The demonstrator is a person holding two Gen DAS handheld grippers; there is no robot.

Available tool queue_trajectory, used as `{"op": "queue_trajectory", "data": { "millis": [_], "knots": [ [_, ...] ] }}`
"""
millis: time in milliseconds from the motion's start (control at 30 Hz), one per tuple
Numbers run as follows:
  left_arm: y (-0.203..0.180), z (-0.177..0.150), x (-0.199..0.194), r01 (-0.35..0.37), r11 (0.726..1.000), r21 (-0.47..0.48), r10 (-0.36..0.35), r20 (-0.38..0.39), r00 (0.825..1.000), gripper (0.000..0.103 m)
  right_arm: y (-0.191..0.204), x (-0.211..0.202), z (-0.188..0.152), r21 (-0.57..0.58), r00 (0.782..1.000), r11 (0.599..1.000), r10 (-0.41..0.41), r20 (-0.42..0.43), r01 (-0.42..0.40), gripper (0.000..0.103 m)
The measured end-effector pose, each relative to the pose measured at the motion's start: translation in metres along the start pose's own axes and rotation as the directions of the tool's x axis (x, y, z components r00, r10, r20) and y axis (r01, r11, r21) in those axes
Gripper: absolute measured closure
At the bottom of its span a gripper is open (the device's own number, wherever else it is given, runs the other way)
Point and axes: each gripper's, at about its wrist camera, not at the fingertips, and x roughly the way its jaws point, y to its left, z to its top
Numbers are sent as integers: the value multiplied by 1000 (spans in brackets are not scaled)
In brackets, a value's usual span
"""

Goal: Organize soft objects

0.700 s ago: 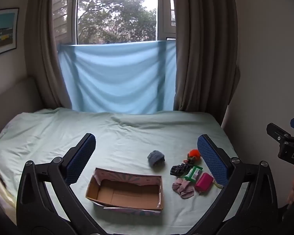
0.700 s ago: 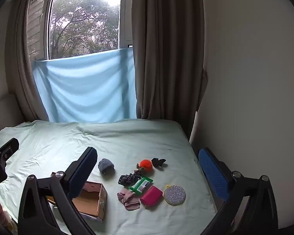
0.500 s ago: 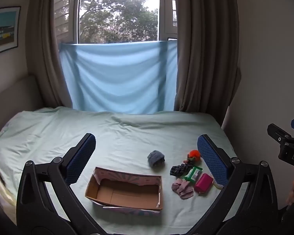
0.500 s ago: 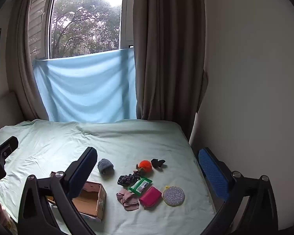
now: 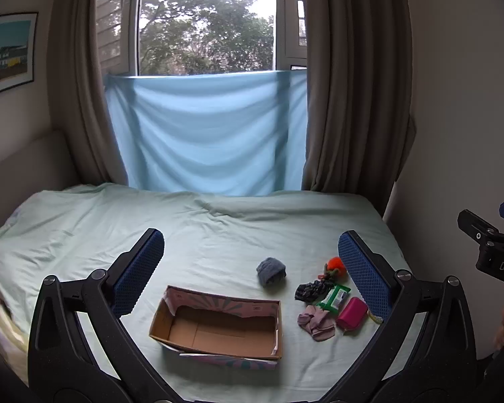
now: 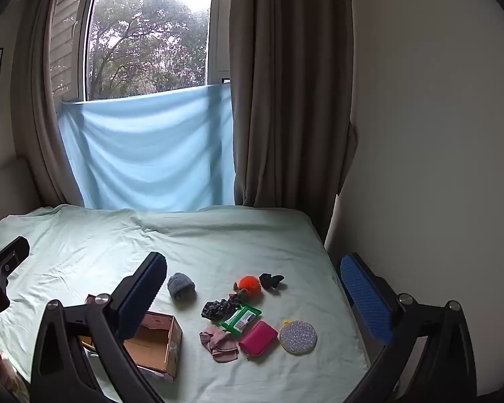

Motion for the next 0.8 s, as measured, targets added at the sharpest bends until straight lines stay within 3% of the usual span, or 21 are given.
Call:
{"op": "queue_trajectory", "data": {
  "millis": [800],
  "knots": [
    [1,1,3,18,1000,7,-18,-3,1000,0,5,-3,-1,13,1000,1000,-21,-1,21,0]
  ]
}}
